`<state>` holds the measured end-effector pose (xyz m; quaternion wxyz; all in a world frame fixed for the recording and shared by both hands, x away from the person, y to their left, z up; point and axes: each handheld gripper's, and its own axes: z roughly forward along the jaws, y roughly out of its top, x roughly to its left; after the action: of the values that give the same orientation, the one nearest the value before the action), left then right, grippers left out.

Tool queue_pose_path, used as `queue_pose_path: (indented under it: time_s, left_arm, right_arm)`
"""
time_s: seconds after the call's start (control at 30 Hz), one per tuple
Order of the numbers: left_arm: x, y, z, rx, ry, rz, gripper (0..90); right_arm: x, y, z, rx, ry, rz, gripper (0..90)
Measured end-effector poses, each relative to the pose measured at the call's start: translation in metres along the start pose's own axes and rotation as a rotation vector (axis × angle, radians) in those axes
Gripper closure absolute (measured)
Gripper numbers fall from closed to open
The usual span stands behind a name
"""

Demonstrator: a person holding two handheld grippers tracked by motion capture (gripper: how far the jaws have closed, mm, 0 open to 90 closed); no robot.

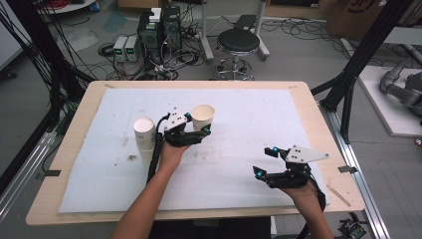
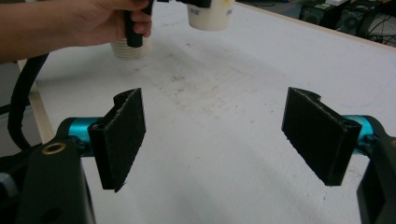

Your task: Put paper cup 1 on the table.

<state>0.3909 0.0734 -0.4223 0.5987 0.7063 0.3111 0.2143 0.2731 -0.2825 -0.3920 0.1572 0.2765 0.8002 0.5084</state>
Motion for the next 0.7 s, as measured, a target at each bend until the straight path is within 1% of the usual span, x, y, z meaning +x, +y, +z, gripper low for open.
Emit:
queue_pose_path:
  time_s: [0.07,0.2,0.27,0.4,0.5,0.67,0.7]
  left_arm:
    - [0.002,-0.003,0.004,0.017,0.016,-0.002,30.8]
    - [0.006,-0.008,0.013,0.045,0.033,-0.006,30.8]
    - [0.008,-0.011,0.016,0.067,0.045,-0.007,30.9]
    - [0.010,-0.018,0.022,0.117,0.052,-0.013,30.9]
    - [0.009,-0.022,0.026,0.154,0.053,-0.007,31.1]
    - [0.007,-0.027,0.032,0.226,0.056,-0.013,31.7]
    - [0.006,-0.027,0.032,0.229,0.059,-0.007,31.7]
  right_arm:
    - [0.000,0.000,0.000,-0.001,0.002,0.004,22.0]
    - [0.000,0.000,-0.001,-0.001,0.002,0.002,22.0]
    - [0.000,0.000,0.000,0.001,0.002,0.002,22.0]
    - [0.000,0.000,0.000,0.005,0.001,0.007,22.0]
    - [0.000,-0.001,0.000,0.005,-0.002,0.004,22.0]
    - [0.000,0.000,0.000,0.005,-0.002,0.003,22.0]
    - [0.001,0.000,-0.001,0.006,-0.001,0.005,22.0]
